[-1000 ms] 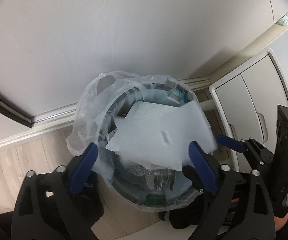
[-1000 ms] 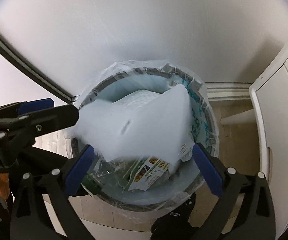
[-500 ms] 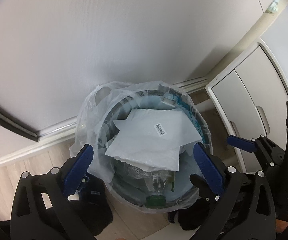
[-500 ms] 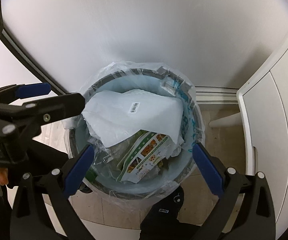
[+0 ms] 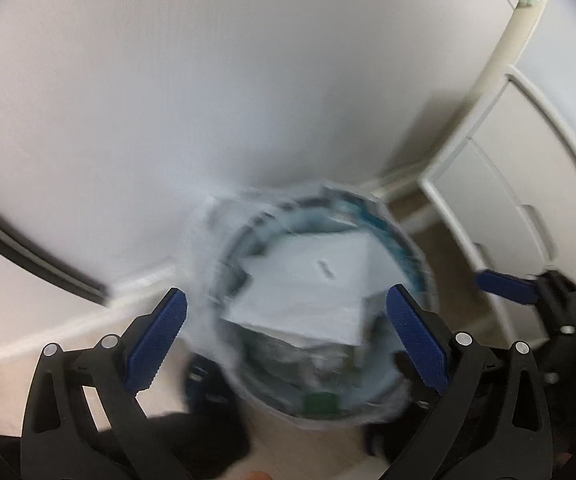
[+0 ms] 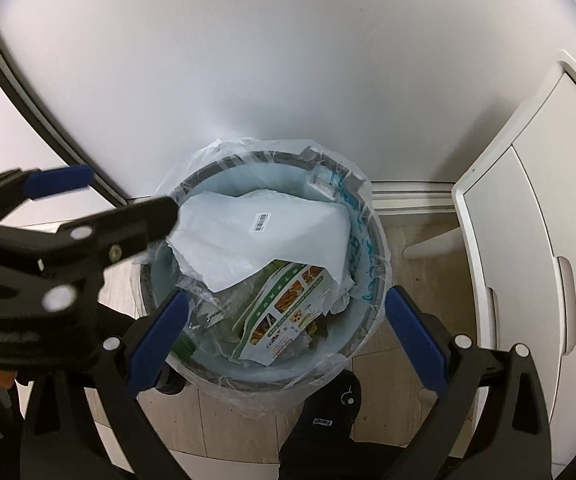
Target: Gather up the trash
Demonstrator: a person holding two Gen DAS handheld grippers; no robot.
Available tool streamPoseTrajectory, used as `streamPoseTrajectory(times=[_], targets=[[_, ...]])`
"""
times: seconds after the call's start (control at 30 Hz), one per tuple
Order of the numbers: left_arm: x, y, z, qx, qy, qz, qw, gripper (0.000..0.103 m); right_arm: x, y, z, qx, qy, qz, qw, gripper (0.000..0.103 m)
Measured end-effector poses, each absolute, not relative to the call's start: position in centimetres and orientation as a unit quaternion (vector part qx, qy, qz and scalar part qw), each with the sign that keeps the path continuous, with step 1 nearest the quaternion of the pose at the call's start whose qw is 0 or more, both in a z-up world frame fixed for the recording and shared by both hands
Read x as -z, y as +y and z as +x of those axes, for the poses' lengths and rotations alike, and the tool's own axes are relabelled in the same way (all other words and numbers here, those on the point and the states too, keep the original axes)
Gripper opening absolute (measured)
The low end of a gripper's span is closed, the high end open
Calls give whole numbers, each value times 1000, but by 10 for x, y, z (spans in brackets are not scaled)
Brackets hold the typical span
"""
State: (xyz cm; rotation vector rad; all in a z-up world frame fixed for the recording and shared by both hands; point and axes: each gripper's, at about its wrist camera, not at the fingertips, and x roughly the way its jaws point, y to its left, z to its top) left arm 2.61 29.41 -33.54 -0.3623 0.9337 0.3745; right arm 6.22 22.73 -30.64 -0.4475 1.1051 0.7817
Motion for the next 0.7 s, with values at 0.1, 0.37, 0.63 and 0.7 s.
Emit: streamPoseTrajectory(times=[0.1, 0.37, 0.63, 0.7], targets=[[329, 296, 24, -189, 432, -179, 864, 97, 306, 226, 61, -355, 502, -207, 761, 96], [316, 291, 19, -167, 401, -200, 878, 97, 308, 222, 61, -346, 501, -203, 767, 96], [315, 289, 22, -162, 407, -201, 876, 97, 311, 221, 63, -343, 503, -201, 768, 96], [317, 290, 23, -165, 409, -199, 875, 97, 312, 220, 63, -342, 503, -200, 768, 96]])
